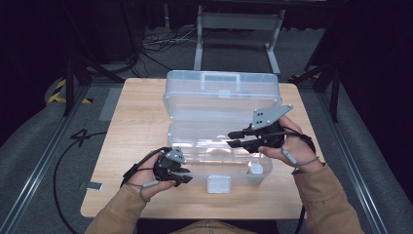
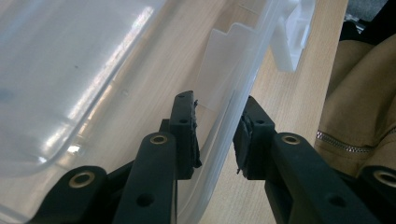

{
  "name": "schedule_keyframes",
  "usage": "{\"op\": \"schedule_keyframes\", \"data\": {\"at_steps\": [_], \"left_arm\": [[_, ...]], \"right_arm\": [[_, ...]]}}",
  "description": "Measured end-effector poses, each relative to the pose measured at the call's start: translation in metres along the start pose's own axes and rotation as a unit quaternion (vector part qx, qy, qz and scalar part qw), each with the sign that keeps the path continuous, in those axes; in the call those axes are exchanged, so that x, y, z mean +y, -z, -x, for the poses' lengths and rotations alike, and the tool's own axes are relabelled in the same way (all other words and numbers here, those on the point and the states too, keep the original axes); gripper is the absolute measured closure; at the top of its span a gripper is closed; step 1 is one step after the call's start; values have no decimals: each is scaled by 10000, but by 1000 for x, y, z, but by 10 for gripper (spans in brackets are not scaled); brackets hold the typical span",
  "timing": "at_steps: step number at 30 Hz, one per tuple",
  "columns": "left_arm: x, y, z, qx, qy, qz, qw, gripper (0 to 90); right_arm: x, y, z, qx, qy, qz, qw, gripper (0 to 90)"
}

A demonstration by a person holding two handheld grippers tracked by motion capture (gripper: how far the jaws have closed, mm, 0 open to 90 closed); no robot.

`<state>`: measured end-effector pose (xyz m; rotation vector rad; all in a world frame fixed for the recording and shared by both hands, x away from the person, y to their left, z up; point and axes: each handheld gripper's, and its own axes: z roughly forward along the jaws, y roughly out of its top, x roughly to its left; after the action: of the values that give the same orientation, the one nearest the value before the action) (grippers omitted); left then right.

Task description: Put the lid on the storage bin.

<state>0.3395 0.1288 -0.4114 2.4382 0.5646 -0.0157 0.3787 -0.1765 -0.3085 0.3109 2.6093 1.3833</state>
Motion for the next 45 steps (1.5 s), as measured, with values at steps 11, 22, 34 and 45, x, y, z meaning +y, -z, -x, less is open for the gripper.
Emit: {"op": "schedule_keyframes", "data": {"at_steps": [11, 22, 34, 45], "left_arm": [[0, -1, 4, -1, -60, 79, 10000, 665], [-2, 1, 6, -69, -77, 212, 9997, 605], [-4, 26, 8, -209, 105, 732, 9970, 578], [2, 60, 8, -229, 258, 1317, 9907, 633]], "right_arm": [[-27, 34, 10, -908, -703, 674, 9911, 845], [-39, 56, 20, -1553, -1295, 1012, 9741, 850], [-45, 57, 23, -1531, -1501, 823, 9733, 877], [-46, 57, 23, -1596, -1529, 781, 9721, 884]]}}
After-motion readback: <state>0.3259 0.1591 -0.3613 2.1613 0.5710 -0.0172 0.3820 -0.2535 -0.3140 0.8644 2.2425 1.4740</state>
